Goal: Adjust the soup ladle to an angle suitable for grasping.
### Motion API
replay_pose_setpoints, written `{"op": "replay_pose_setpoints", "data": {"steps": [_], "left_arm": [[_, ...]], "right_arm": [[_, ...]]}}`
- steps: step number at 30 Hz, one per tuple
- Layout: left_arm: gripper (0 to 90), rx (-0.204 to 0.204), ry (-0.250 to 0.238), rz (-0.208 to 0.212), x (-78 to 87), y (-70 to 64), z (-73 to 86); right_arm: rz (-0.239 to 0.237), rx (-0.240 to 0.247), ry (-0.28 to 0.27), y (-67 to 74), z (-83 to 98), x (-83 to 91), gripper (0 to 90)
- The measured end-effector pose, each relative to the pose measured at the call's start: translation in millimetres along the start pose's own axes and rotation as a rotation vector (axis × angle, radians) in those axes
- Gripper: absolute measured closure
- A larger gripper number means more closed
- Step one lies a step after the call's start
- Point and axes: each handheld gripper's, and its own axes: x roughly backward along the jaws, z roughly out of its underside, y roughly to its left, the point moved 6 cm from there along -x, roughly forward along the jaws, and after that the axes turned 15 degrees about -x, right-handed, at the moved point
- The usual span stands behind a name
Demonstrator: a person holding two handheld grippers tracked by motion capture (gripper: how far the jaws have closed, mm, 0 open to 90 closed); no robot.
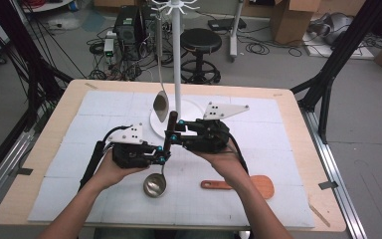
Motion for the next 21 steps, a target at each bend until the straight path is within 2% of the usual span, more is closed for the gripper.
{"op": "replay_pose_setpoints", "data": {"steps": [6,10,13,17,21], "left_arm": [[84.2,0.015,-0.007,-0.031,-1.6,1.4,-2.6],[84.2,0.026,-0.01,-0.04,-2.2,1.3,-3.3],[84.1,0.023,-0.015,-0.032,-1.6,1.1,-3.4],[83.1,0.025,-0.037,-0.004,0.1,0.1,-4.9],[76.6,0.03,-0.042,0.029,2.0,-1.2,-5.0]], "right_arm": [[0.073,0.044,-0.015,0.2,10.8,-7.7,63.0],[0.086,0.063,-0.023,2.2,12.4,-9.3,67.2],[0.078,0.065,-0.023,3.6,12.2,-9.2,71.7],[0.026,0.052,-0.023,4.8,9.8,-7.4,72.9],[-0.011,0.057,-0.009,5.6,6.8,-3.9,73.0]]}}
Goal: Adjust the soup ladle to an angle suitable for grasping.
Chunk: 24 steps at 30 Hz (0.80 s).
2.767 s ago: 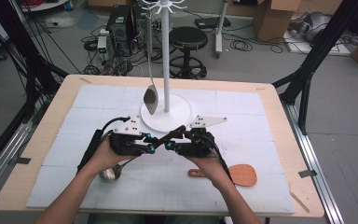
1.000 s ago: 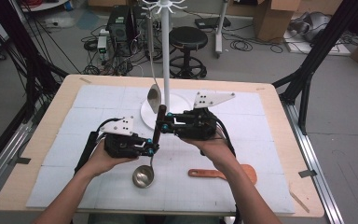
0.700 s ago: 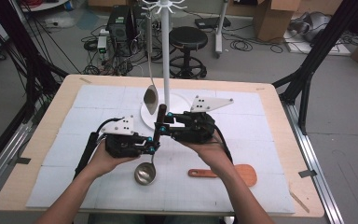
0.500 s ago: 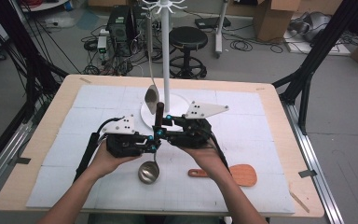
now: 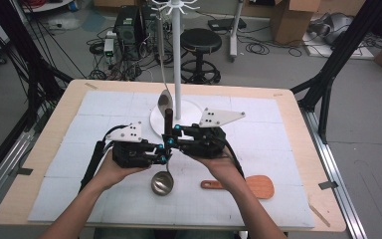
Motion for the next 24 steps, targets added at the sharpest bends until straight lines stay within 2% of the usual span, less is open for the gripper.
{"op": "replay_pose_setpoints", "data": {"steps": [6,9,11,12,16,19,24], "left_arm": [[71.5,-0.002,-0.005,0.039,-3.1,-3.6,0.1],[76.0,-0.006,-0.006,0.047,-4.6,-5.6,0.2],[82.9,-0.019,-0.004,0.034,-4.0,-5.7,-0.5],[83.3,-0.026,-0.002,0.029,-3.6,-5.8,-0.7],[84.1,-0.027,0.01,-0.026,-3.6,-4.1,-1.3],[84.2,-0.018,0.012,-0.057,-4.7,-3.5,-2.0],[84.3,-0.002,0.01,-0.082,-5.7,-1.8,-3.2]], "right_arm": [[-0.063,-0.012,-0.012,2.0,-5.2,5.4,73.0],[-0.077,-0.012,-0.006,3.1,-4.9,5.7,73.0],[-0.081,-0.01,-0.004,3.9,-4.5,5.4,73.0],[-0.082,-0.01,-0.003,3.9,-4.4,5.3,73.0],[-0.049,0.002,-0.019,2.8,-4.6,5.0,72.1],[0.001,0.026,-0.038,1.9,-3.9,4.6,68.4],[0.078,0.072,-0.061,2.1,0.5,2.0,66.3]]}}
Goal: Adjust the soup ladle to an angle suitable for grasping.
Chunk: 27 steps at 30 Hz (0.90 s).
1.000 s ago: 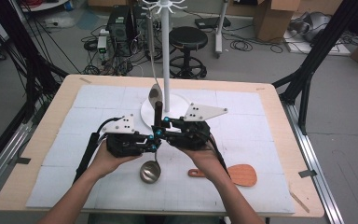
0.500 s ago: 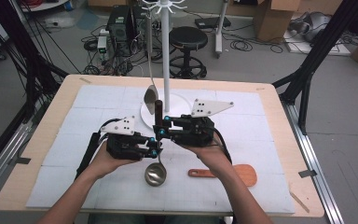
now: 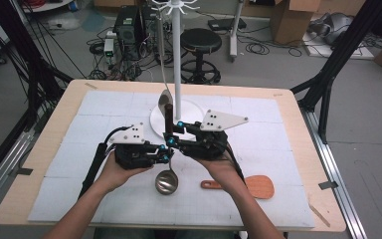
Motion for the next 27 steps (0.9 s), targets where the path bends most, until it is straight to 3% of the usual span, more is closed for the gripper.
{"op": "replay_pose_setpoints", "data": {"steps": [6,10,18,22,27], "left_arm": [[84.3,0.023,-0.01,-0.036,1.5,3.2,-1.4],[84.3,0.016,-0.001,-0.037,1.2,2.5,-0.8],[82.2,0.02,-0.009,-0.016,4.3,2.9,-0.6],[71.3,0.024,-0.013,-0.024,10.7,4.7,0.1],[63.9,0.018,-0.003,-0.038,21.6,7.7,4.9]], "right_arm": [[0.042,0.038,0.006,1.5,7.2,-5.0,66.5],[0.051,0.034,0.013,1.1,9.6,-8.6,70.6],[-0.015,-0.008,0.013,0.0,8.0,-8.8,73.2],[-0.031,-0.016,0.019,-2.7,7.1,-8.2,73.3],[-0.057,-0.055,-0.002,-9.7,3.2,-6.5,73.4]]}}
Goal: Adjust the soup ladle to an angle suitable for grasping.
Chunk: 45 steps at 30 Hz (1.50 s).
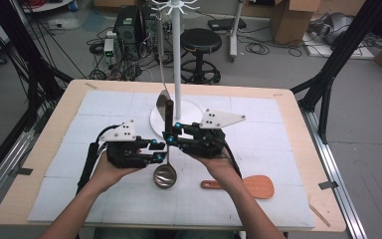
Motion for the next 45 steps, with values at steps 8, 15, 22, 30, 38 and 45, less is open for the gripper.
{"op": "replay_pose_setpoints", "data": {"steps": [8,15,22,30,38,45], "left_arm": [[57.8,0.007,0.0,-0.026,18.0,3.2,8.1],[54.9,0.018,0.004,-0.052,33.6,6.8,16.7],[49.6,0.026,0.016,-0.075,46.3,8.2,23.9],[44.6,0.037,0.026,-0.1,55.8,10.4,32.5],[38.8,0.052,0.033,-0.125,62.9,14.2,38.5],[34.9,0.064,0.039,-0.141,67.0,17.0,44.5]], "right_arm": [[-0.01,-0.018,0.008,-10.2,-7.7,0.3,73.3],[-0.014,-0.025,0.016,-18.6,-15.8,-1.2,73.3],[-0.005,-0.04,0.018,-29.0,-19.2,-2.5,73.4],[-0.001,-0.034,0.015,-32.9,-28.1,-3.5,73.3],[0.008,-0.033,0.011,-38.6,-34.3,-2.8,73.4],[0.01,-0.038,0.009,-40.3,-42.2,-3.9,73.4]]}}
